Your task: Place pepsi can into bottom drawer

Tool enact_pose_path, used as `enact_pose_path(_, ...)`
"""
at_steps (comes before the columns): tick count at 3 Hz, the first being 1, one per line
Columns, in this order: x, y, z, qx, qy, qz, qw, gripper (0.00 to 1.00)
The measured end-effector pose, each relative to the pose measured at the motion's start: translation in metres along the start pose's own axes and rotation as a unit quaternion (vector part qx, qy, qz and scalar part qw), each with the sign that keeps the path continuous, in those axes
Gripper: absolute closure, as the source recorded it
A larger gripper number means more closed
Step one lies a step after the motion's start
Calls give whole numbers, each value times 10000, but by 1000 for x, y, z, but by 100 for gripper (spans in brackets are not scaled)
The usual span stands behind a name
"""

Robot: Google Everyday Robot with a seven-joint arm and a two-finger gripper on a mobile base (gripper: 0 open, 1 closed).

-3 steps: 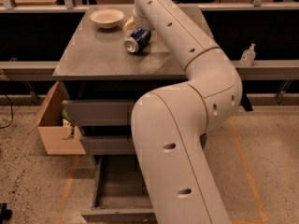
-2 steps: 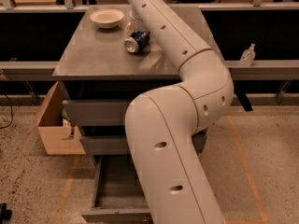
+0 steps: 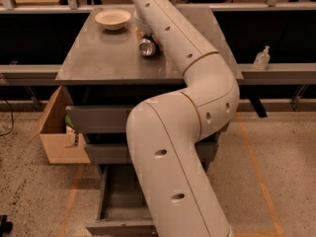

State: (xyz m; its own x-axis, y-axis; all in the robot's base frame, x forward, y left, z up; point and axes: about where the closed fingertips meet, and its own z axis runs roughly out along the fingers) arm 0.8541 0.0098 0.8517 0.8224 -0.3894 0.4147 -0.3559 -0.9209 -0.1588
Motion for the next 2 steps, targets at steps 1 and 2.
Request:
enact_pose_path(1,1,16,-35,95,-123,281,9995,88)
enact_pose_path(2,13,35,-95,519,-33,866,9949,100)
